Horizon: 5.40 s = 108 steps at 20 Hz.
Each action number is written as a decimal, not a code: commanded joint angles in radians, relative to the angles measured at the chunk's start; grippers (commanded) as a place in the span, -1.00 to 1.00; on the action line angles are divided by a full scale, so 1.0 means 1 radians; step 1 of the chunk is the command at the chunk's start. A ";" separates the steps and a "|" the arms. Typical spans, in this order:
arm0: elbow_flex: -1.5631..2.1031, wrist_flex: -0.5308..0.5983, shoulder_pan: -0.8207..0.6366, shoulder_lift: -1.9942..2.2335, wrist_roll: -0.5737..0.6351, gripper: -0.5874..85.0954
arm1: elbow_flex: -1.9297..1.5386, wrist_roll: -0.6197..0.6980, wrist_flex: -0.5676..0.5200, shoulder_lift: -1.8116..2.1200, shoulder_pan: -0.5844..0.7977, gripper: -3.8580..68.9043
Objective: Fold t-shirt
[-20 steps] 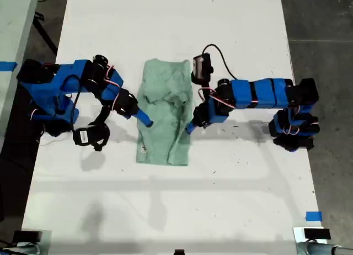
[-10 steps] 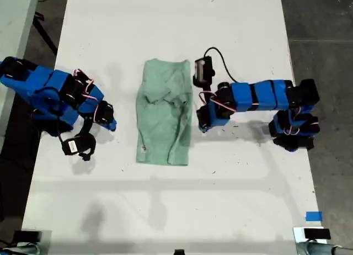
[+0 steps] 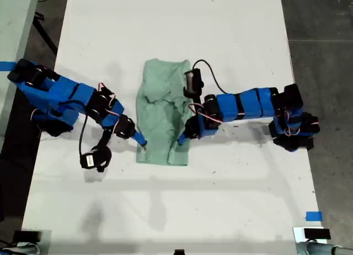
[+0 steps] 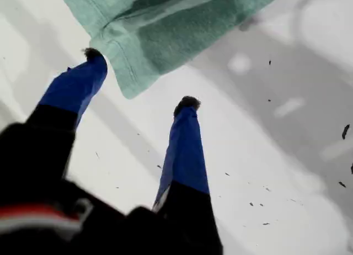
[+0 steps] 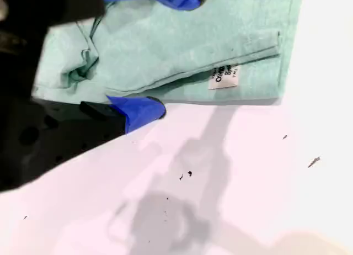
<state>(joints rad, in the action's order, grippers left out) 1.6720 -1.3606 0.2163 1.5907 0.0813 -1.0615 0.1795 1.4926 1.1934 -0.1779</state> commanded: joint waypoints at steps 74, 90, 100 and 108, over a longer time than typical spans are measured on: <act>-0.891 -0.150 -1.008 -0.365 0.684 -0.27 | 0.299 0.520 -0.149 0.005 0.907 -0.07; 0.761 0.262 -0.707 0.712 0.499 -0.98 | -1.417 0.161 -0.295 1.276 0.606 -0.92; 1.356 0.150 -0.675 1.830 0.276 -0.98 | -0.364 0.364 -0.558 0.391 0.480 -0.92; 1.353 0.064 -0.588 1.827 0.256 -0.96 | 0.276 0.465 -0.640 -0.267 0.511 -0.92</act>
<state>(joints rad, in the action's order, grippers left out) 3.0327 -1.2563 -0.3973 3.4146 0.3497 -0.8805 0.6381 0.8882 0.9311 0.2884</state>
